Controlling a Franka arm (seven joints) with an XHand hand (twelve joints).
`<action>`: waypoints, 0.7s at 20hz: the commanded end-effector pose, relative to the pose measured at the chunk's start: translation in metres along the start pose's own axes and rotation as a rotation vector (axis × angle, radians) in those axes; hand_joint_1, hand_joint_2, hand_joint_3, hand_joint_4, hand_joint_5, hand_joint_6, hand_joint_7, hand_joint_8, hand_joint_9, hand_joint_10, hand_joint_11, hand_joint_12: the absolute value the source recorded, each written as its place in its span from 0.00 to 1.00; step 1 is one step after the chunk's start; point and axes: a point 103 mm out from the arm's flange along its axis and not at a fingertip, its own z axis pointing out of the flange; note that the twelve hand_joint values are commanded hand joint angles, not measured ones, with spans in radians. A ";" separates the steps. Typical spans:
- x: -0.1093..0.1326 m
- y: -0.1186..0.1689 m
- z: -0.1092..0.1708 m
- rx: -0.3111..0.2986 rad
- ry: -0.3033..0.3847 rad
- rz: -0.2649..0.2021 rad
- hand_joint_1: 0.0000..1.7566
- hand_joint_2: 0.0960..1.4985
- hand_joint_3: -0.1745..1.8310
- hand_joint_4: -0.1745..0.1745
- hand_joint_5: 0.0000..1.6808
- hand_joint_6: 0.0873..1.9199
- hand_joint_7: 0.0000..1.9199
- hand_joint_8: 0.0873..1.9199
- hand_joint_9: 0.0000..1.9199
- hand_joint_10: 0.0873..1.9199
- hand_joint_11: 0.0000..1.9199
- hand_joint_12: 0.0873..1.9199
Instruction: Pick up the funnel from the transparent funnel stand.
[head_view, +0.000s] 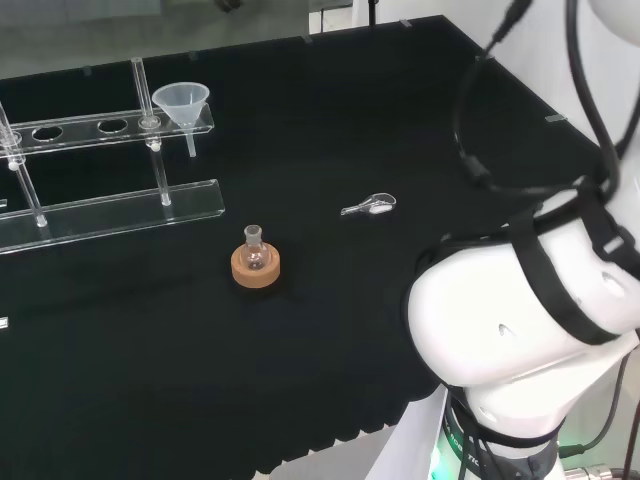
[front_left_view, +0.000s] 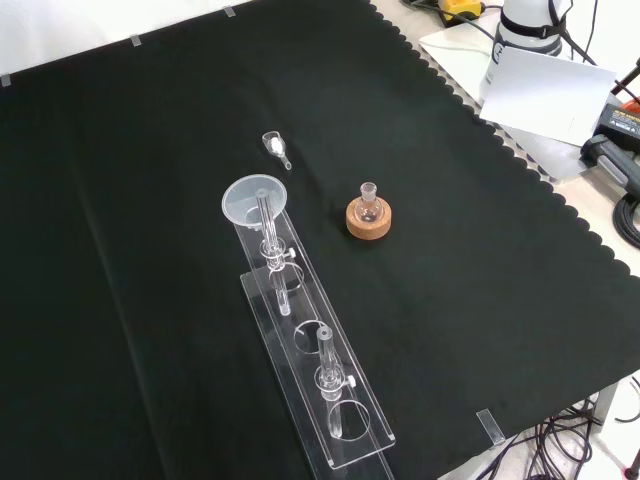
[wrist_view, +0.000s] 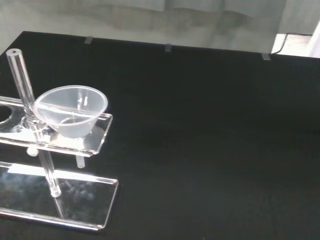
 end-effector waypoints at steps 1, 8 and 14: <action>0.040 0.042 0.013 0.070 -0.014 -0.079 0.29 0.36 0.11 0.64 0.00 0.00 0.00 0.00 0.00 0.00 0.00 0.40; 0.054 0.057 0.028 0.190 -0.033 -0.130 0.30 0.36 0.11 0.64 0.00 0.00 0.00 0.00 0.00 0.00 0.00 0.40; 0.061 0.073 0.038 0.322 -0.075 -0.192 0.31 0.36 0.10 0.62 0.00 0.00 0.00 0.00 0.00 0.00 0.00 0.44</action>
